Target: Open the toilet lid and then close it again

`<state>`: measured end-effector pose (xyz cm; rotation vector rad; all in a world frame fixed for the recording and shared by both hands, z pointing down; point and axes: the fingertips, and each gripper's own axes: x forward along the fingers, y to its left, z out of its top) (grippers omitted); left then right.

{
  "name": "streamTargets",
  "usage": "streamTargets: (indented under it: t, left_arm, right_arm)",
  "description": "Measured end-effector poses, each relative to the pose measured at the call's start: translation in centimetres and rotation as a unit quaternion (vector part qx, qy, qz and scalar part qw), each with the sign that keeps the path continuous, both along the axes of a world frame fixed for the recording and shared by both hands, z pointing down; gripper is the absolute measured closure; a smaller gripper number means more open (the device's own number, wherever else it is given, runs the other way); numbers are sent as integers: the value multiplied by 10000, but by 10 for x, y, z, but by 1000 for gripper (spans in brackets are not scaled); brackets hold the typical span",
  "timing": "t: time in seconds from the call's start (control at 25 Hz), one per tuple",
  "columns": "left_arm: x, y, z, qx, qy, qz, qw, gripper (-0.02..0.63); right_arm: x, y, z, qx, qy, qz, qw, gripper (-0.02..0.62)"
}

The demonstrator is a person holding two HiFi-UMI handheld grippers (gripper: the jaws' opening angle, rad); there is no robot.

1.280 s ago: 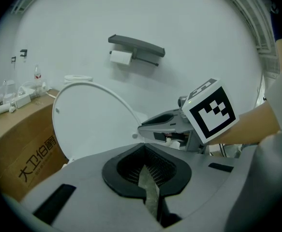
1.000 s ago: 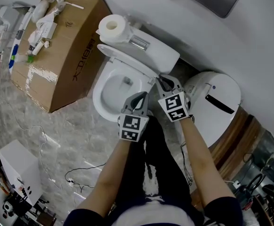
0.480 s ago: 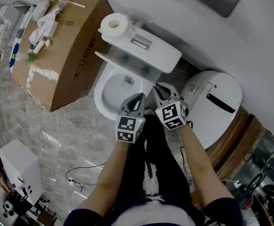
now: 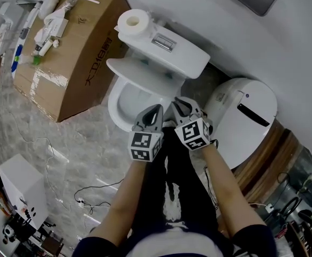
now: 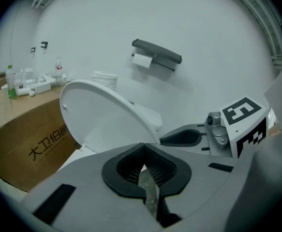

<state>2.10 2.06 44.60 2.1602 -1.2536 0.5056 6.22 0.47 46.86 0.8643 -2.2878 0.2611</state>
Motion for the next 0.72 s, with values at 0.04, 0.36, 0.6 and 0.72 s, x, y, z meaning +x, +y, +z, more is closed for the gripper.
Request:
streamTargets:
  t: [0.04, 0.36, 0.6, 0.72]
  left_arm:
    - [-2, 1, 1, -7, -17, -25, 10000, 600]
    - [-8, 19, 3, -444, 954, -244, 9941, 597]
    - [-13, 24, 4, -798, 1859, -601, 9775, 523]
    - [-19, 25, 4, -871, 2070, -774, 9714, 523]
  right_arm:
    - [-1, 3, 1, 10, 20, -37, 10000, 560]
    - [-13, 21, 7, -35, 46, -189, 9998, 558]
    - [-22, 33, 12, -91, 83, -321, 9994, 554]
    - [-26, 39, 15, -125, 98, -366, 9992, 551]
